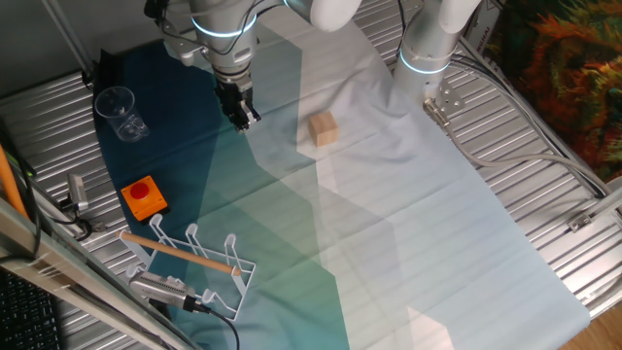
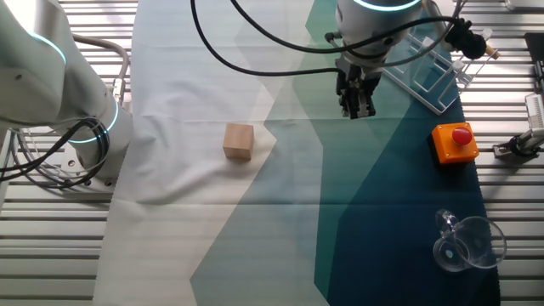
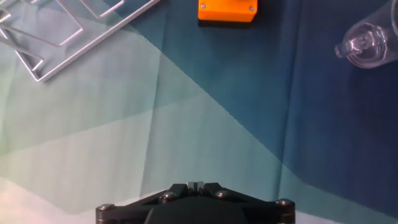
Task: Put the cup on the cup rack
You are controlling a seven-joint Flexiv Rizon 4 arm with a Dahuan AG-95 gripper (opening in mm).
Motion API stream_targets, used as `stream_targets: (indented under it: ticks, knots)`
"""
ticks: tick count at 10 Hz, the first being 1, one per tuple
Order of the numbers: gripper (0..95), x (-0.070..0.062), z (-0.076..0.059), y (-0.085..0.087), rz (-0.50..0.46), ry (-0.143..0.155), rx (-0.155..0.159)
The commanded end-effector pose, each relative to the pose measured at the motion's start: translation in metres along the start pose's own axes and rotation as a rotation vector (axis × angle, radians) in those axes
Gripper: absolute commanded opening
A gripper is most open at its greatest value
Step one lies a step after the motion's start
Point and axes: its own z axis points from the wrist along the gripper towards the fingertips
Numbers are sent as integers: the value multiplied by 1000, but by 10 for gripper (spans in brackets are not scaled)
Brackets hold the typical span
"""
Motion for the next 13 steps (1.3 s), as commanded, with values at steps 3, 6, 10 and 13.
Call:
stream_targets:
  ticks: [3,6,10,13]
  knots:
    - [0,-24,12,-29,-75,11,-14]
    - [0,-34,24,-41,-136,5,-19]
    - [0,-61,22,-38,-213,23,-26]
    - [0,-60,22,-39,-210,12,-35]
